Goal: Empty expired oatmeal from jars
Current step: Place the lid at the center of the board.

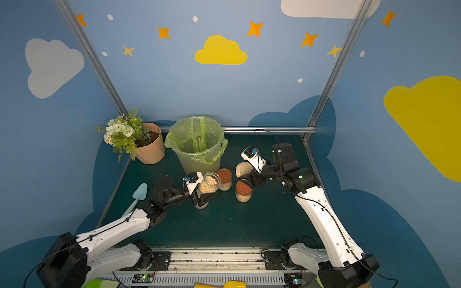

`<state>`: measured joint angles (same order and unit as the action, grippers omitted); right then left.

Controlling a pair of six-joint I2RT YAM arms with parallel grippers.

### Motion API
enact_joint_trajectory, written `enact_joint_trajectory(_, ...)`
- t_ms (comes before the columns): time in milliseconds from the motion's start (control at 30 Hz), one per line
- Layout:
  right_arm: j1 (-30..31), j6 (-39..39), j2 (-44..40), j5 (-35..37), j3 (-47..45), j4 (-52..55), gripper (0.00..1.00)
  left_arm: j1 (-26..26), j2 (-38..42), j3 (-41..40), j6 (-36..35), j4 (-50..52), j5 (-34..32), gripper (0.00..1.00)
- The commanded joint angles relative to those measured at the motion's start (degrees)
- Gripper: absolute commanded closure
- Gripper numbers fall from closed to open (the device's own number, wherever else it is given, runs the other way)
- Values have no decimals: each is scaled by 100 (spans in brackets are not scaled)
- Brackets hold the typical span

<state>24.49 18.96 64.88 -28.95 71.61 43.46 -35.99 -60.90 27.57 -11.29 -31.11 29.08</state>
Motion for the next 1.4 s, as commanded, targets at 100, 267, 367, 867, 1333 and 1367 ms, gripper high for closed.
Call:
enact_joint_trajectory(100,321,-1808,239,6,-909,-205,44,22,843,-660,187,-8,-1076,95)
enact_joint_trajectory(267,1097,-2551,650,580,-1500,-601,36,22,1404,-1096,275,236,-1442,94)
enact_joint_trajectory(367,1387,-2967,1034,983,-1685,-909,38,20,1723,-1302,329,309,-1589,94)
enact_joint_trajectory(867,2705,-3373,3709,2835,-469,-544,36,19,2503,-1471,364,942,-1879,92)
enact_joint_trajectory(1333,2806,-3337,4186,2920,-527,-631,12,22,2540,-1483,361,973,-1942,90)
enact_joint_trajectory(1367,2815,-3339,4195,2933,-521,-633,11,26,2528,-1473,357,969,-1935,90)
